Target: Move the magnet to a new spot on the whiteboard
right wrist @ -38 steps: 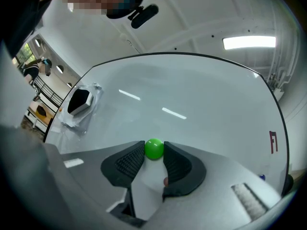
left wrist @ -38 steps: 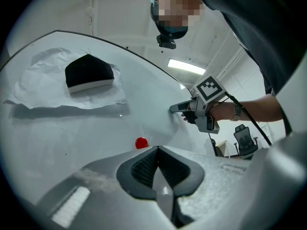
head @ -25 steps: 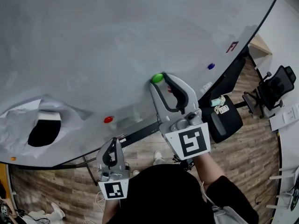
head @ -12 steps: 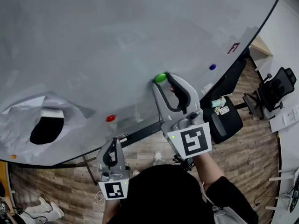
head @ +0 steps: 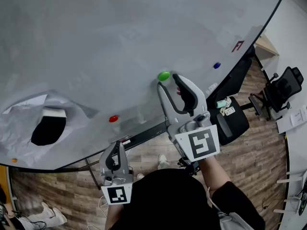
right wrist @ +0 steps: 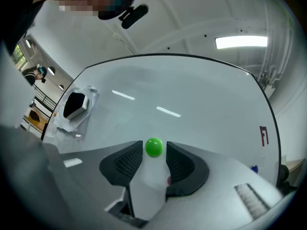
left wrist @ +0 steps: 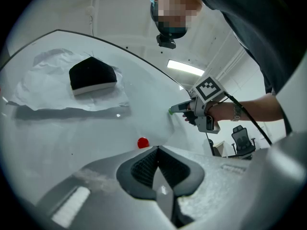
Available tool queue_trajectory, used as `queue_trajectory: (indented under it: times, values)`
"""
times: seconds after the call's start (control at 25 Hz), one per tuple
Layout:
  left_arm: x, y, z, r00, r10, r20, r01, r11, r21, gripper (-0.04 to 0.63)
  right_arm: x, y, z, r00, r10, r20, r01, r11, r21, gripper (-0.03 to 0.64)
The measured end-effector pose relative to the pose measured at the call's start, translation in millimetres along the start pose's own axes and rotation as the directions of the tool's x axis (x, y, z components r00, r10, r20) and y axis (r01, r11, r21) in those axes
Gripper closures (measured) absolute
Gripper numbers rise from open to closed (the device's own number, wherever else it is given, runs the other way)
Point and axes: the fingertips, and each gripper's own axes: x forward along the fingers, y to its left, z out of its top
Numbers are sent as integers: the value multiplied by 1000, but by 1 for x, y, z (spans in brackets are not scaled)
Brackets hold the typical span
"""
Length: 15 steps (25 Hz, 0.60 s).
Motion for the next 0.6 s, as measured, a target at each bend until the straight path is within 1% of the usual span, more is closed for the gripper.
queue_trajectory:
  times: [0.08, 0.16, 0.24, 0.36, 0.6]
  values:
    - [-1, -1, 1, 1000, -5, 2, 5, 1000, 1, 594, -2, 1, 3, 1000, 8, 22, -8, 1000, 29, 483]
    - [-3, -3, 3, 1000, -13, 1, 13, 1000, 4, 594, -7, 2, -1, 1000, 6, 6, -7, 999, 48, 489]
    - [-5, -4, 3, 1000, -20, -1, 20, 1000, 5, 594, -12, 2, -5, 1000, 0, -20, 1, 999, 42, 508]
    - [-9, -5, 5, 1000, -28, -2, 28, 1000, 6, 594, -19, 7, -8, 1000, -5, -26, 6, 999, 45, 523]
    - [-18, -11, 8, 999, -47, -8, 47, 999, 13, 594, -36, 24, -16, 999, 32, -34, -29, 996, 88, 548]
